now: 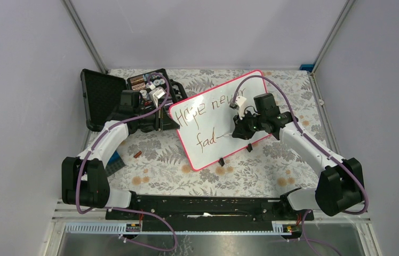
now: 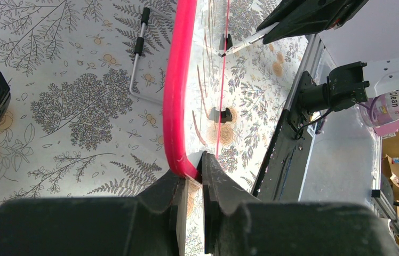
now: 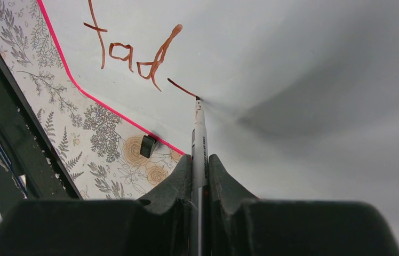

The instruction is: Write a sentence on the whiteboard

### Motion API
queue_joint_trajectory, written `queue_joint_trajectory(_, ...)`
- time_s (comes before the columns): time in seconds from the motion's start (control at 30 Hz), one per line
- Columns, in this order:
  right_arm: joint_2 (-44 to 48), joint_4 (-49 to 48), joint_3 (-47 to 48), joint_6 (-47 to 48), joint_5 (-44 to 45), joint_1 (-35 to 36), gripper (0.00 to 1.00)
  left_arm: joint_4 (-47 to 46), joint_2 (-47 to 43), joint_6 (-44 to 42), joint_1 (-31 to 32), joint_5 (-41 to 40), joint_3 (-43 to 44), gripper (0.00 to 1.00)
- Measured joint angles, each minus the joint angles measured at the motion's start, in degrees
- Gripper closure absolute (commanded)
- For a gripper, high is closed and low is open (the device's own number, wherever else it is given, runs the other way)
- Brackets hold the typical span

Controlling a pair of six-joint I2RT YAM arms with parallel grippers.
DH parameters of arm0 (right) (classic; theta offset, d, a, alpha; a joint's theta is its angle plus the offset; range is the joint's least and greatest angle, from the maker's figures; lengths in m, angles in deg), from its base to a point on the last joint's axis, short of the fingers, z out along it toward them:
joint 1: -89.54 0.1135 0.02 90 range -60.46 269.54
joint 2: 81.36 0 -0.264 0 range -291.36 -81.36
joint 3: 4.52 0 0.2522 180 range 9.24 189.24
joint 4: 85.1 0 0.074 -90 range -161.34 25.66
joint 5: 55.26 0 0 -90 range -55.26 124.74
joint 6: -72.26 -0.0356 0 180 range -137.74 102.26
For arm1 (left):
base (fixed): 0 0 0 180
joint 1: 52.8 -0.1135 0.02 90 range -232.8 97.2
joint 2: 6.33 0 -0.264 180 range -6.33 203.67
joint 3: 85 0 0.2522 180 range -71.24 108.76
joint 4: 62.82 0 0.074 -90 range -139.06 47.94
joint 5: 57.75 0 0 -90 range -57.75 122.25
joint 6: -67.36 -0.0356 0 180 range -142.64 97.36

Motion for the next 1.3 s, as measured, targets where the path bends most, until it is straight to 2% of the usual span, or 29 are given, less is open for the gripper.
queue_joint_trajectory(0.67, -1.0, 0.7, 2.3, -0.2, -0.2, 0.3, 1.00, 0.0, 0.2, 0.0, 0.1, -0.1, 0.2, 1.00)
queue_joint_trajectory(1.3, -1.8, -0.8, 2.5, -0.8, 0.0, 4.5, 1.00, 0.0, 0.2, 0.0, 0.1, -0.1, 0.3, 1.00)
